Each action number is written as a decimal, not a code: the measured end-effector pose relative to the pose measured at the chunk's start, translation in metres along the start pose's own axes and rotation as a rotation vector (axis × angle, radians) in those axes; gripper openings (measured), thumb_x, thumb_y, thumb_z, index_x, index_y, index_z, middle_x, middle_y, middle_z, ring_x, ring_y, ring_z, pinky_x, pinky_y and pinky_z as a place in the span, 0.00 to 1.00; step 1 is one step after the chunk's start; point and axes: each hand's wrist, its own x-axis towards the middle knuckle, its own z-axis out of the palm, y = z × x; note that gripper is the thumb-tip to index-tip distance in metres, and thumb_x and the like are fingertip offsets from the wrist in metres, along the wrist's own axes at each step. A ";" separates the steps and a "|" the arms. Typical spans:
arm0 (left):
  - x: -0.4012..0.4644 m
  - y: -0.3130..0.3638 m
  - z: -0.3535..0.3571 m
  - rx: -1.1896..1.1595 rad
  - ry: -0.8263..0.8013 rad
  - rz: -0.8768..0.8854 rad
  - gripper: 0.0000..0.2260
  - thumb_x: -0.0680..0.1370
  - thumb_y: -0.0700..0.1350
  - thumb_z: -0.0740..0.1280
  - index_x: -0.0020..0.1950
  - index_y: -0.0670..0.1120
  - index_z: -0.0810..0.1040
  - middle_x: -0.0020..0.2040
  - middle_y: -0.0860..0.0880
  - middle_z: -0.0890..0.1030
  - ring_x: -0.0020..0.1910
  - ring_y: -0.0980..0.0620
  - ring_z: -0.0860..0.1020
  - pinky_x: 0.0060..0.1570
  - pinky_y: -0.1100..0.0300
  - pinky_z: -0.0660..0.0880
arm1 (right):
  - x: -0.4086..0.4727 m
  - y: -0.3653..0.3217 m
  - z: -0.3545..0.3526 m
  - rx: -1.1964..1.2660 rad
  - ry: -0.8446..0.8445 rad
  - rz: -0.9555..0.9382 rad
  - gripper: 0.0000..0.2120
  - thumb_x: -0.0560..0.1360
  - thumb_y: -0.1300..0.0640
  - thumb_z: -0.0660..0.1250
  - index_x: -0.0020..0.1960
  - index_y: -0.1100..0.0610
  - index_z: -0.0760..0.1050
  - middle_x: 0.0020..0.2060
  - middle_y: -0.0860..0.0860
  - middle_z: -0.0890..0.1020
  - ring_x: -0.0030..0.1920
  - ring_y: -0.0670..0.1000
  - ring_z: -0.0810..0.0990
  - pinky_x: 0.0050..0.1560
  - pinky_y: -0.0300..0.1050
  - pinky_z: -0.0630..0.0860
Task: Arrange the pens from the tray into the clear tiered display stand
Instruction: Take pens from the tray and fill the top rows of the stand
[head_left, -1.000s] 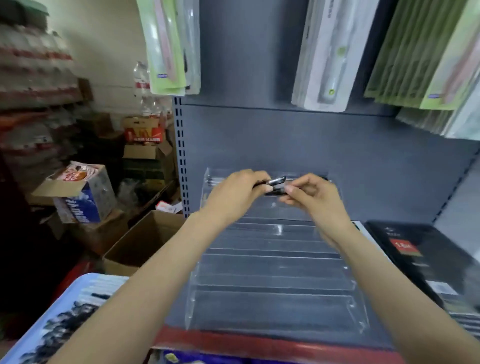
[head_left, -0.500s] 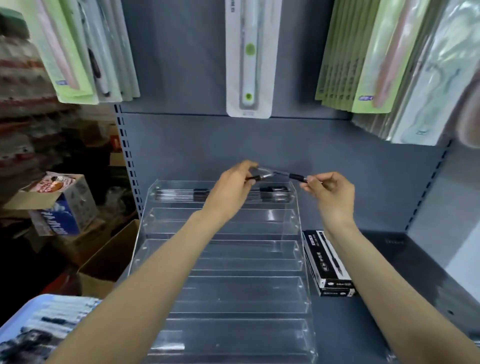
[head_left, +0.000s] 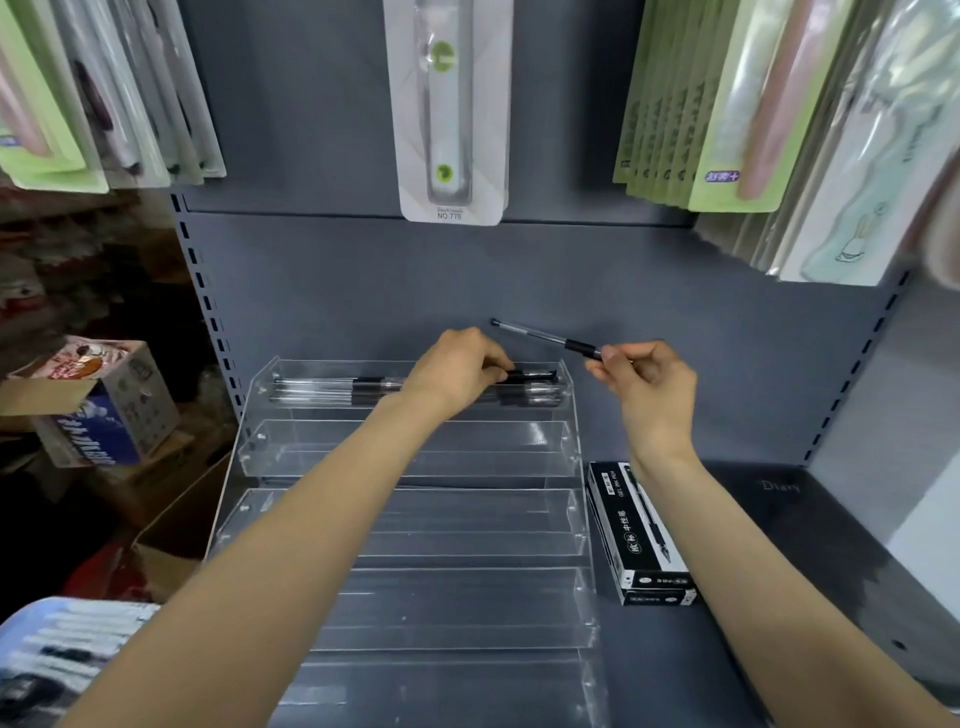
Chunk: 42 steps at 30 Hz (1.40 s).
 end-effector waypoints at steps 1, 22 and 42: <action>-0.001 -0.002 -0.001 0.002 -0.001 0.021 0.09 0.77 0.42 0.67 0.55 0.47 0.82 0.55 0.47 0.82 0.55 0.48 0.78 0.60 0.53 0.73 | 0.000 0.000 0.001 0.006 -0.012 0.000 0.10 0.76 0.67 0.65 0.39 0.57 0.71 0.34 0.51 0.80 0.34 0.42 0.83 0.47 0.36 0.79; -0.018 -0.009 0.003 0.144 -0.073 0.131 0.18 0.81 0.49 0.56 0.51 0.40 0.81 0.52 0.47 0.76 0.52 0.48 0.74 0.56 0.54 0.71 | -0.004 0.002 0.003 0.037 -0.057 0.017 0.08 0.76 0.67 0.65 0.39 0.58 0.72 0.35 0.53 0.80 0.34 0.43 0.83 0.45 0.33 0.78; -0.045 -0.011 -0.005 0.280 0.071 0.057 0.16 0.81 0.53 0.55 0.63 0.50 0.76 0.59 0.51 0.73 0.60 0.51 0.69 0.46 0.56 0.70 | -0.013 -0.005 0.010 0.063 -0.076 0.032 0.06 0.75 0.67 0.65 0.41 0.59 0.73 0.37 0.54 0.80 0.34 0.42 0.82 0.42 0.31 0.78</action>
